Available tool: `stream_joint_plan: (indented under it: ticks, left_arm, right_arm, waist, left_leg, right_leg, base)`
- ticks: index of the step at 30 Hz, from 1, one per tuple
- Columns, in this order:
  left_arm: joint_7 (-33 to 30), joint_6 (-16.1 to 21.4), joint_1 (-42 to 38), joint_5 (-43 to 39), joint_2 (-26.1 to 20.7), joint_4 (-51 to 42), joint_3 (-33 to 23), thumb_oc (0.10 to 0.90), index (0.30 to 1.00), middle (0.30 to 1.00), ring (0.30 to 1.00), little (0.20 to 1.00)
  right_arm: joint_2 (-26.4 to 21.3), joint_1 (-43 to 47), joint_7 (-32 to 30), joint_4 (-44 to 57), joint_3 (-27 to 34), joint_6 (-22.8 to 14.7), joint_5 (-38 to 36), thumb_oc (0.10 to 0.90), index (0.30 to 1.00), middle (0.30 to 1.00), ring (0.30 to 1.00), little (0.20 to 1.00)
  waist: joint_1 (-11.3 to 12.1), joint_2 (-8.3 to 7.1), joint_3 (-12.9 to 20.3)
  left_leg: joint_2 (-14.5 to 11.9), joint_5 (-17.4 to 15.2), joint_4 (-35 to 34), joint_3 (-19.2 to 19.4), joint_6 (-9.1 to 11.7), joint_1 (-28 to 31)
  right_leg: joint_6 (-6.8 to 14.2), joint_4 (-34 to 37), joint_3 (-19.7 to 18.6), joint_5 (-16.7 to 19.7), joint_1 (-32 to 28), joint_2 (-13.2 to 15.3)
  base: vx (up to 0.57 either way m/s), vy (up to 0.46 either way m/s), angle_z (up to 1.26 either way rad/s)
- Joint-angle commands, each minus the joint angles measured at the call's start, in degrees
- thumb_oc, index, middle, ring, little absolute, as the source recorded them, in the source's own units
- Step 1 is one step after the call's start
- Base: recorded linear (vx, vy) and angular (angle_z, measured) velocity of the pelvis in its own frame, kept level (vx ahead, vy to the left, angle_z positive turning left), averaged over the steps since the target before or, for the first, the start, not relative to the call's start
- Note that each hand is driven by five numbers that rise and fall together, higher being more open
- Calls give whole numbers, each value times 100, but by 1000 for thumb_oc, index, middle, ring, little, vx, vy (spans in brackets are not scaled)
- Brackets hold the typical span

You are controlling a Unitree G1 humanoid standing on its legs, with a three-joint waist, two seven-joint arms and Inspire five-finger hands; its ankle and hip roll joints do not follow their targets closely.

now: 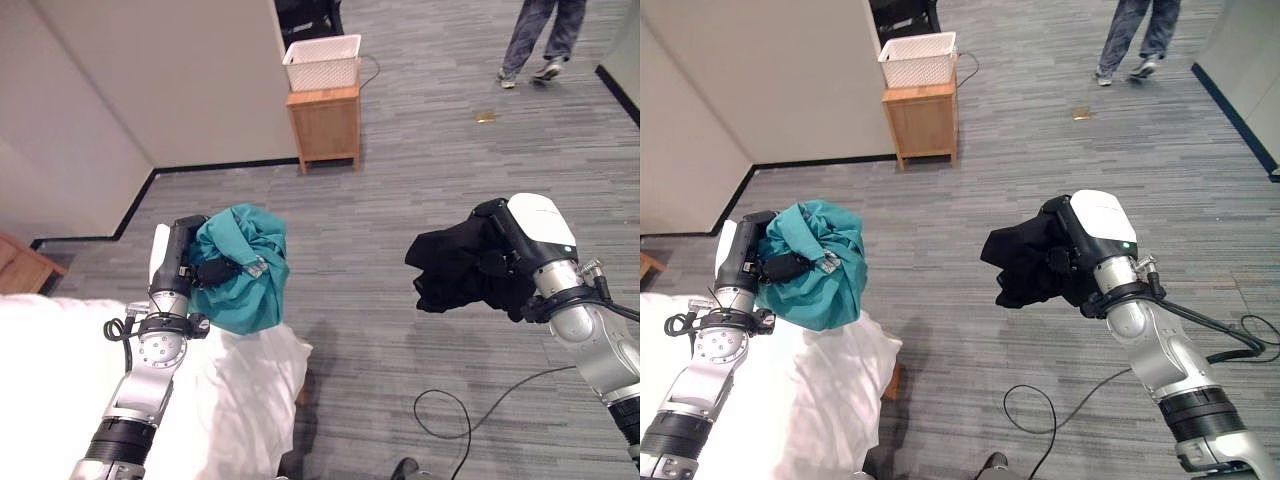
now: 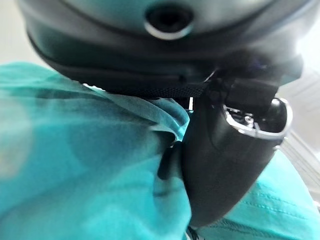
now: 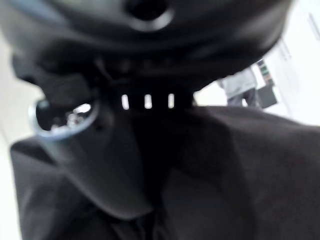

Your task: Pick up bed clothes into laundry basket.

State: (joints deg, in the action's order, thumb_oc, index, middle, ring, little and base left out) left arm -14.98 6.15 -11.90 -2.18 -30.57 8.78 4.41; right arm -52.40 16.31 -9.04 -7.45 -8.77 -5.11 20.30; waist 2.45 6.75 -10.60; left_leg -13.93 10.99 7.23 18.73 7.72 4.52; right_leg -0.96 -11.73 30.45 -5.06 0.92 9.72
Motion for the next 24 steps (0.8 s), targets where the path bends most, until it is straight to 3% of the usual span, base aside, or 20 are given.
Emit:
stream_joint_plan:
  ticks: [1, 2, 6, 10, 17, 24]
  left_arm:
    - [-528, 555, -907, 15, -130, -256, -179, 400, 300, 300, 300, 300]
    - [-529, 545, -919, -24, -71, -216, -129, 400, 300, 300, 300, 300]
    - [-390, 579, -788, -398, -35, -58, -147, 400, 300, 300, 300, 300]
    - [-250, 571, -553, -657, -9, 16, -193, 400, 300, 300, 300, 300]
    - [-180, 499, -496, -823, 45, 92, -213, 400, 300, 300, 300, 300]
    - [-20, 367, -840, -797, 270, 340, 153, 400, 300, 300, 300, 300]
  right_arm:
    - [17, 902, -372, 568, 26, -424, -272, 400, 300, 300, 300, 300]
    - [16, 886, -357, 544, 35, -419, -327, 400, 300, 300, 300, 300]
    - [1, 793, -362, 288, 80, -405, -552, 400, 300, 300, 300, 300]
    - [22, 606, -283, 237, 160, -378, -593, 400, 300, 300, 300, 300]
    - [115, 611, -202, 116, 59, -280, -519, 400, 300, 300, 300, 300]
    - [260, 316, -219, -99, 245, -99, -359, 400, 300, 300, 300, 300]
  waist:
    - [358, -527, 182]
    - [401, -546, 171]
    - [357, -464, 273]
    - [191, -450, 350]
    - [131, -490, 442]
    - [296, -569, 493]
  left_leg:
    - [409, -1134, -90, -1145, 212, -450]
    - [505, -1102, -130, -1265, 189, -552]
    - [447, -1008, -582, -1234, 157, -224]
    - [388, -902, -868, -1165, 153, 60]
    - [411, -887, -1068, -1083, 96, 232]
    - [502, -1007, -1151, -1177, 14, 317]
  right_leg:
    - [1008, 1672, -259, 326, -915, 163]
    - [1005, 1671, -328, 358, -897, 159]
    - [995, 1644, -420, 338, -1048, 31]
    - [960, 1634, -401, 318, -1204, -18]
    - [1030, 1631, -445, 389, -1192, 11]
    - [1126, 1634, -290, 457, -1306, 117]
  base:
    - [49, -115, -70]
    - [56, -52, -87]
    - [78, -12, -52]
    - [80, 9, 5]
    - [18, 37, 2]
    - [23, 40, 11]
